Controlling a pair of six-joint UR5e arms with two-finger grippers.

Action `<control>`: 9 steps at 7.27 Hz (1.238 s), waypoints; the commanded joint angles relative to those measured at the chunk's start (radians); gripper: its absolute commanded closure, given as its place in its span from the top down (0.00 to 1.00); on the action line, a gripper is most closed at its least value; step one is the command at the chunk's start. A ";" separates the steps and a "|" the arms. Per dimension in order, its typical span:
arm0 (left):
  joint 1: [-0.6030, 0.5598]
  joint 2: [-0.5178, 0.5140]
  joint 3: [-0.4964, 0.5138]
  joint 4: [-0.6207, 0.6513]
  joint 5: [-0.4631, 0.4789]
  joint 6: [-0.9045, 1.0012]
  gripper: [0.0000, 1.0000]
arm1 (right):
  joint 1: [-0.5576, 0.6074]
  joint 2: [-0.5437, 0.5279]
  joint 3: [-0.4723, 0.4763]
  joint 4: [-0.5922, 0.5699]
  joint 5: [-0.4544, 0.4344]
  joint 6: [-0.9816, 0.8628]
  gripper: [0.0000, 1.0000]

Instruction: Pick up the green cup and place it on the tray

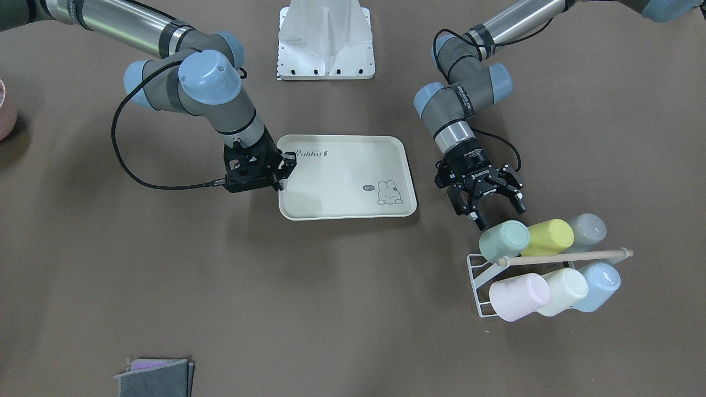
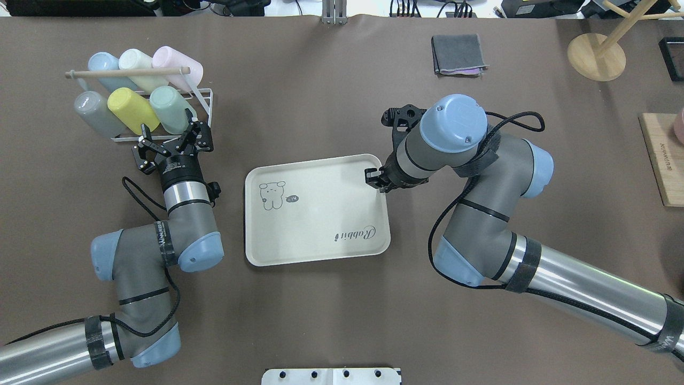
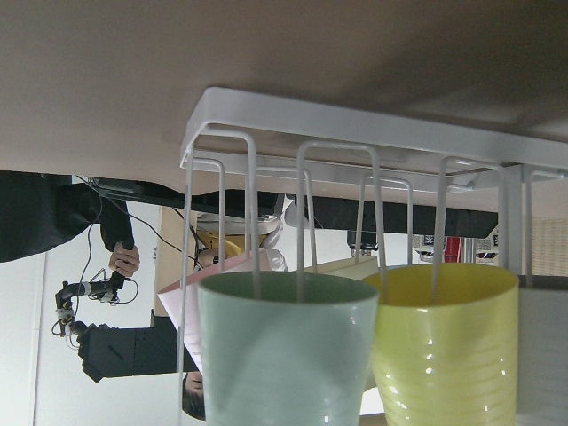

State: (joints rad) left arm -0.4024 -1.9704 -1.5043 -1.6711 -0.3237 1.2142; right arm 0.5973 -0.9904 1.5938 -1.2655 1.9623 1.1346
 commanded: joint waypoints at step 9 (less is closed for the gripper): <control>-0.049 -0.064 0.091 -0.003 0.000 0.036 0.73 | 0.018 -0.017 -0.057 0.003 0.006 0.014 0.19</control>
State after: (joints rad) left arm -0.4491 -2.0343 -1.4142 -1.6734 -0.3236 1.2502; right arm 0.6103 -1.0072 1.5386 -1.2613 1.9652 1.1412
